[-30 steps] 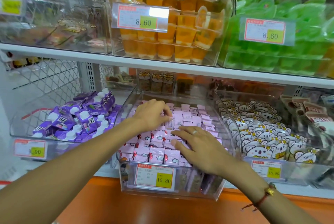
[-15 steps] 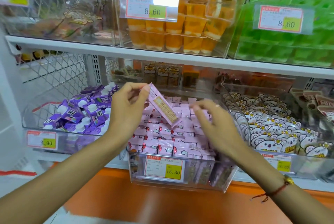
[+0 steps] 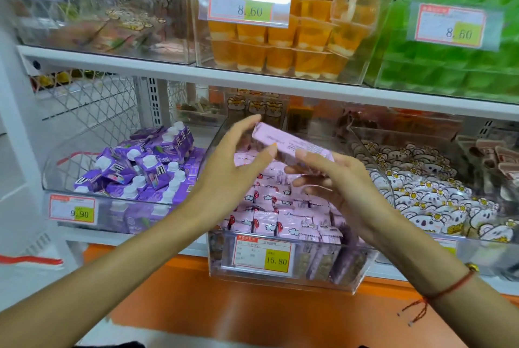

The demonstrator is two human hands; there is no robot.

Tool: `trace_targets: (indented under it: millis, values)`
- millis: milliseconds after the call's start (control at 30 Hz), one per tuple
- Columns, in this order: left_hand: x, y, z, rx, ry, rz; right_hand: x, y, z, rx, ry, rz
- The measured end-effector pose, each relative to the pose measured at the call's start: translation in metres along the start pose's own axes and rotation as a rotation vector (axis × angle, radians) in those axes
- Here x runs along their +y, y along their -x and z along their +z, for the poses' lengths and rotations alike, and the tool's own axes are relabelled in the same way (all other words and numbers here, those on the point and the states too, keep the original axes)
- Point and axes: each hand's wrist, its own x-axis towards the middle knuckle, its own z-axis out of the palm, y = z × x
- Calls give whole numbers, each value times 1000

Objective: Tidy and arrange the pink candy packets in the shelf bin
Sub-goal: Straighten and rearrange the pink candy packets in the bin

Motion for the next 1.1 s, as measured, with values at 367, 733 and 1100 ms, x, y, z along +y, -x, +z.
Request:
trace_targets:
  millis: [367,733,1100]
  values:
    - [-4,-6,-2,112,234,-172,3,-5,-12,-90,-249,132]
    - [-27,-5,25,1,-438,95,14,-18,-15,454,-47,-247]
    - [-41,-13,19,-443,-914,162,36,-48,-30,316,465,-137]
